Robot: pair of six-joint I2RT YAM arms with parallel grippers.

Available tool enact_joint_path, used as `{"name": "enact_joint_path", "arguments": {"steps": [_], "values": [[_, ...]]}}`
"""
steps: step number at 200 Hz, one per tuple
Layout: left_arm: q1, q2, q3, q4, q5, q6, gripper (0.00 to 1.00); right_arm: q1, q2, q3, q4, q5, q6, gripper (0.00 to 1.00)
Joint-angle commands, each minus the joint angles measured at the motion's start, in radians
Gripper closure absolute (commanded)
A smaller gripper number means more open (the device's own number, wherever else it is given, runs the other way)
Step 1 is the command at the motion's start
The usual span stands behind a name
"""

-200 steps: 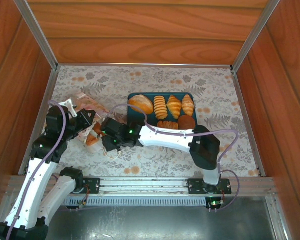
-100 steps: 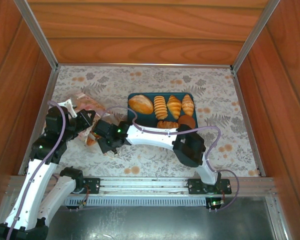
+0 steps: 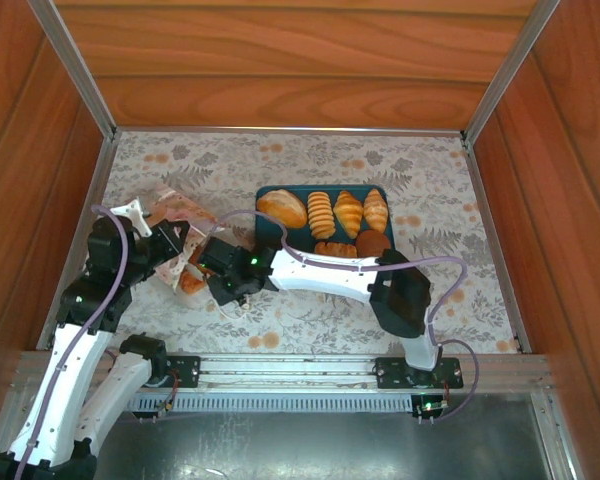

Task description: Take the fake bread out of the paper bag

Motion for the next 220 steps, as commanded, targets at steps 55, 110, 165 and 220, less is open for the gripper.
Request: {"name": "enact_joint_path", "arguments": {"steps": [55,110,165,220], "values": [[-0.004,0.011,0.022,0.013,0.032,0.026,1.00,-0.008,-0.039,-0.005,-0.050,-0.003,-0.274,0.62],[-0.004,0.018,0.020,0.014,0.053,0.025,1.00,-0.011,0.026,0.071,-0.151,0.032,-0.356,0.50],[-0.004,0.015,0.023,0.013,0.057,0.017,1.00,-0.004,0.032,0.093,-0.147,0.011,-0.165,0.34],[-0.004,0.001,0.019,0.014,0.050,0.013,1.00,0.003,0.022,0.064,-0.136,-0.052,-0.036,0.31]]}}
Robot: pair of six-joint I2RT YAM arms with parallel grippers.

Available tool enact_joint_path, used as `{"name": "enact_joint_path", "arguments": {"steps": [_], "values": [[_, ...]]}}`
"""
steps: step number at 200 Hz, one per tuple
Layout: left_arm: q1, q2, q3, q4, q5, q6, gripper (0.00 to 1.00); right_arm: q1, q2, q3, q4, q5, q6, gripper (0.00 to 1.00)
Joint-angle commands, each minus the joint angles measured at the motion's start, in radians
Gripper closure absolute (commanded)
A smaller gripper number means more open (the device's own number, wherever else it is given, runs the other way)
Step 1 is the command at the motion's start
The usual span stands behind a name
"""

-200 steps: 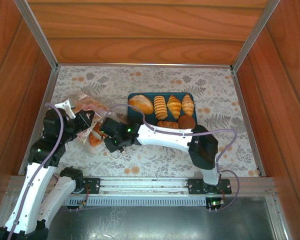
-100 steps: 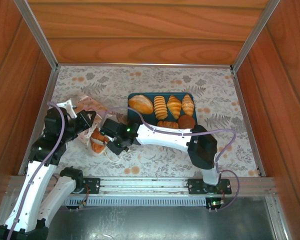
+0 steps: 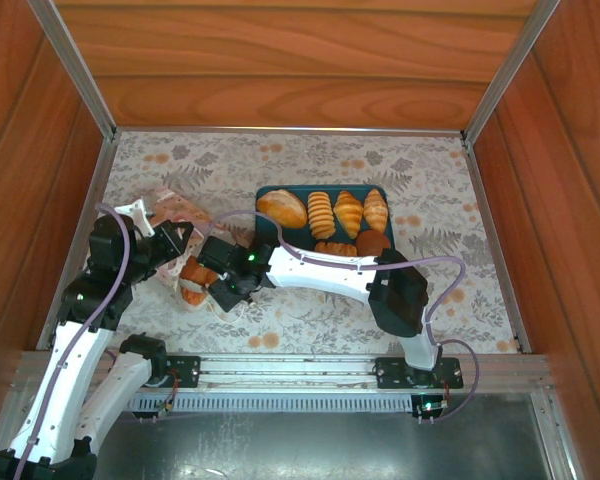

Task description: Take the fake bread out of the paper bag

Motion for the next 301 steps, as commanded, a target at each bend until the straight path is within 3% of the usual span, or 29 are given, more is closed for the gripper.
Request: {"name": "enact_joint_path", "arguments": {"steps": [1,51,113,146,227,301], "values": [[-0.004,-0.013,0.019,0.014,0.004,0.003,1.00,0.008,-0.015,-0.008,0.016,-0.045,0.111,0.31],[-0.004,-0.009,0.029,0.014,0.002,0.001,1.00,0.005,0.014,-0.048,0.079,-0.115,0.175,0.28],[-0.004,-0.015,0.020,0.014,-0.004,-0.004,1.00,-0.009,-0.015,-0.073,0.165,-0.130,0.189,0.52],[-0.003,-0.023,0.014,0.014,-0.015,-0.003,1.00,-0.025,-0.081,-0.109,0.203,-0.118,0.180,0.58],[-0.004,-0.019,0.012,0.014,-0.020,0.002,1.00,-0.026,-0.188,-0.153,0.211,-0.125,0.073,0.60],[-0.004,-0.017,0.020,0.014,-0.023,0.007,1.00,-0.025,-0.311,-0.213,0.099,-0.148,-0.107,0.60]]}}
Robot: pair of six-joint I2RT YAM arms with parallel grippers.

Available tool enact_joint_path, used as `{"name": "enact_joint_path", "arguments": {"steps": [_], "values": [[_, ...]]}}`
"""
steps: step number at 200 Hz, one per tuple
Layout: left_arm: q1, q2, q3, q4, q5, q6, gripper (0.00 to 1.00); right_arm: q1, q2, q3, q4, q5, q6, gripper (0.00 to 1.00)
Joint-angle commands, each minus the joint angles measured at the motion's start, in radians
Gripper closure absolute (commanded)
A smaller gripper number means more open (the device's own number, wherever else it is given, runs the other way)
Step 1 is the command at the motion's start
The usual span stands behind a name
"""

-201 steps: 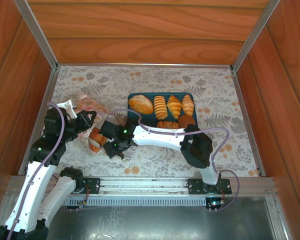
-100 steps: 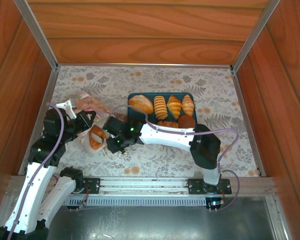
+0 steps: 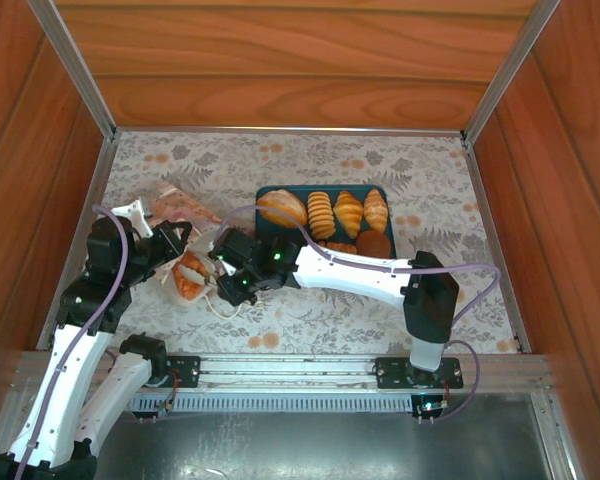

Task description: Take the fake bread out of the paper bag

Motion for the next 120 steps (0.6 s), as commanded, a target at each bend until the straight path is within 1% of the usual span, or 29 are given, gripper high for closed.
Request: {"name": "enact_joint_path", "arguments": {"steps": [1,47,85,104,120], "values": [[-0.004,-0.004,0.021,0.013,-0.014,0.007,1.00,-0.003,-0.121,-0.048,-0.047,-0.011,-0.101,0.60],[-0.003,-0.004,0.016,0.013,-0.021,0.010,1.00,-0.006,-0.344,-0.219,-0.106,0.036,-0.177,0.61],[-0.002,0.007,0.030,0.013,-0.021,0.012,1.00,-0.022,-0.454,-0.280,-0.222,0.122,-0.172,0.61],[-0.003,0.007,0.030,0.013,-0.031,0.015,1.00,-0.052,-0.501,-0.306,-0.276,0.151,-0.171,0.61],[-0.003,0.006,0.027,0.011,-0.045,0.017,1.00,-0.091,-0.538,-0.326,-0.312,0.151,-0.170,0.61]]}}
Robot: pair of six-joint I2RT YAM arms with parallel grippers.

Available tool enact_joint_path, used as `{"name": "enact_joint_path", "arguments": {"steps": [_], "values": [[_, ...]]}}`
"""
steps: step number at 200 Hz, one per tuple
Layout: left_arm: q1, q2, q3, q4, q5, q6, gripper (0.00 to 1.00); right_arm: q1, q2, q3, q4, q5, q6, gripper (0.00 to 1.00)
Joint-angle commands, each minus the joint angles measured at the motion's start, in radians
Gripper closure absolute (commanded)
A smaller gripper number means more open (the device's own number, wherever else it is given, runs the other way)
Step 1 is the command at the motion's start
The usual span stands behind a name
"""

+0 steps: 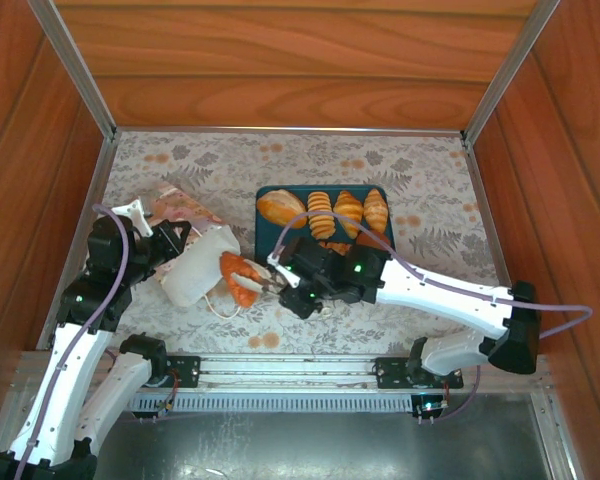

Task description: Take the fake bread out of the paper bag

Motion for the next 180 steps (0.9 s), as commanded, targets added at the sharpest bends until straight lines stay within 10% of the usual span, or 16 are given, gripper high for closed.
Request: {"name": "enact_joint_path", "arguments": {"steps": [1,180], "values": [[-0.003,-0.002,0.026,0.012,-0.026,0.017,1.00,-0.055,-0.067,-0.022,-0.079,0.049,-0.015,0.61],[-0.003,-0.042,0.017,-0.014,-0.039,0.025,1.00,-0.362,0.049,-0.054,-0.028,-0.066,-0.236,0.61]]}}
